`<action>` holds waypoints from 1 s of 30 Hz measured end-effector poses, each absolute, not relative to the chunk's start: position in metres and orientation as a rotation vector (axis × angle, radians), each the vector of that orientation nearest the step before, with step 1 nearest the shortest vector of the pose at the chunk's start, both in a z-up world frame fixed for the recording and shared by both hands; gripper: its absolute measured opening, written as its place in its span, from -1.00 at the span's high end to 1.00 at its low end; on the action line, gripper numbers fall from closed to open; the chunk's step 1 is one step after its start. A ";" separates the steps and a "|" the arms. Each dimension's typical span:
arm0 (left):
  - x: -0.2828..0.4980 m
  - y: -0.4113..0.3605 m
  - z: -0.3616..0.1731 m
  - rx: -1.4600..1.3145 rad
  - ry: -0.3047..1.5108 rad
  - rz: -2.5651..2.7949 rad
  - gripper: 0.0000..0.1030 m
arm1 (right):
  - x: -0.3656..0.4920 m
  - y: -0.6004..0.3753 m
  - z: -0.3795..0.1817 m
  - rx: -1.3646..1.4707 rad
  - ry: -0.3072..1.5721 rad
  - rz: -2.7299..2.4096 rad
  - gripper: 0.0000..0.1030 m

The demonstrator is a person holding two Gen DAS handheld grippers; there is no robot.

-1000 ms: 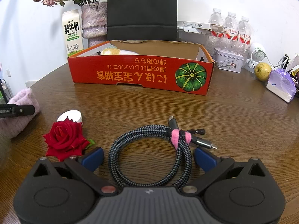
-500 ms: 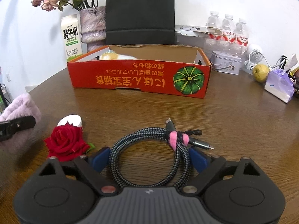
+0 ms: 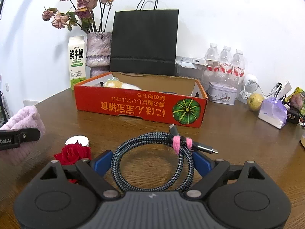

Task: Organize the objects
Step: 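Carry the wristband and cable with both grippers over the red box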

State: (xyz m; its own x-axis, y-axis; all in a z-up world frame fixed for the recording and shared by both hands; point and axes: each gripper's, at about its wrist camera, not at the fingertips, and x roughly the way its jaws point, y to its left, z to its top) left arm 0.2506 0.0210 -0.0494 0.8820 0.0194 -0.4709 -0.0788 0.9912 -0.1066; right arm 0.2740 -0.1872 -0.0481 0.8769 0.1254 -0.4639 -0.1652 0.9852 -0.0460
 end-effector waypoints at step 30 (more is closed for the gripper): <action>0.218 -0.014 -0.018 -0.116 0.355 0.038 0.36 | 0.232 -0.185 -0.021 -0.053 0.343 0.237 -0.73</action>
State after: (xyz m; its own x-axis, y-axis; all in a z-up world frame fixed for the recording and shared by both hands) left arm 0.2182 -0.0137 -0.0183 0.9369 0.0167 -0.3492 -0.0575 0.9926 -0.1067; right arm 0.2320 -0.1847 -0.0211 0.9145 0.2209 -0.3389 -0.2389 0.9710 -0.0118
